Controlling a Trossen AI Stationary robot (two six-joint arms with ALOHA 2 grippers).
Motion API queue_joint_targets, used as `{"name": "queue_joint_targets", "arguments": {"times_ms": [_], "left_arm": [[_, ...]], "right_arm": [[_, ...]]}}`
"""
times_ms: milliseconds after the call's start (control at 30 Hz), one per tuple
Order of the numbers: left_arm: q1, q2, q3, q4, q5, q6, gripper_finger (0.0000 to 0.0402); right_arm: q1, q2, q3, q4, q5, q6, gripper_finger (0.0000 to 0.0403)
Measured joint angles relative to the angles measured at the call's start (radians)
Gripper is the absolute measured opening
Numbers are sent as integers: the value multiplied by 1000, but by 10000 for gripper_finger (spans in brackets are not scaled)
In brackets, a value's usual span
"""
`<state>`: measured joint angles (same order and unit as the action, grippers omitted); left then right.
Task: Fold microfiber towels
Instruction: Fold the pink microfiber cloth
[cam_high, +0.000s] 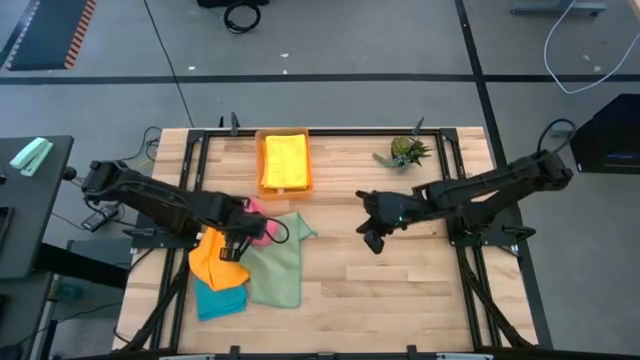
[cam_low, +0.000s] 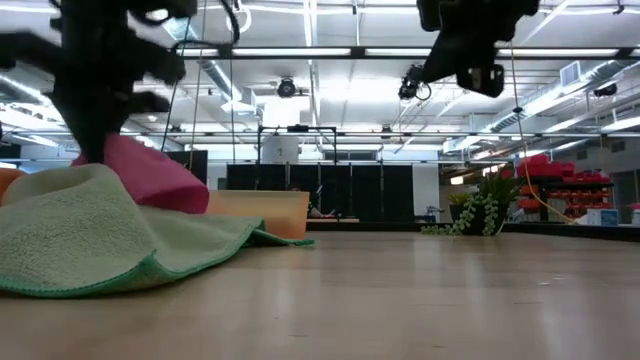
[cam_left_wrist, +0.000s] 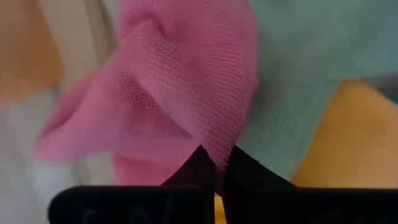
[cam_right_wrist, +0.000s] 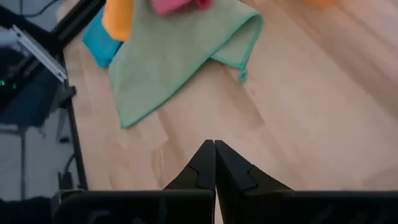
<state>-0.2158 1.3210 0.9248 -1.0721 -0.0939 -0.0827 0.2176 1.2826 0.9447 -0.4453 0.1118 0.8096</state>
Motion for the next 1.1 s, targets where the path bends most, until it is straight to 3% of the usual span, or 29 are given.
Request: {"name": "queue_joint_targets", "arguments": {"times_ms": [167,400,633,800,1100], "left_arm": [[6,-46,33,16,1,20,52],[4,-27,-27,31,70,107,154],[12,-34,-55,25,72,155,225],[12,-34,-55,21,72,156,206],[12,-34,-55,17,73,111,107]], "right_arm": [[113,8,1,1,146,150,6],[234,19,1,20,296,306,6],[300,21,1,15,390,332,6],[302,21,1,7,397,308,6],[303,21,1,-56,395,247,6]]}}
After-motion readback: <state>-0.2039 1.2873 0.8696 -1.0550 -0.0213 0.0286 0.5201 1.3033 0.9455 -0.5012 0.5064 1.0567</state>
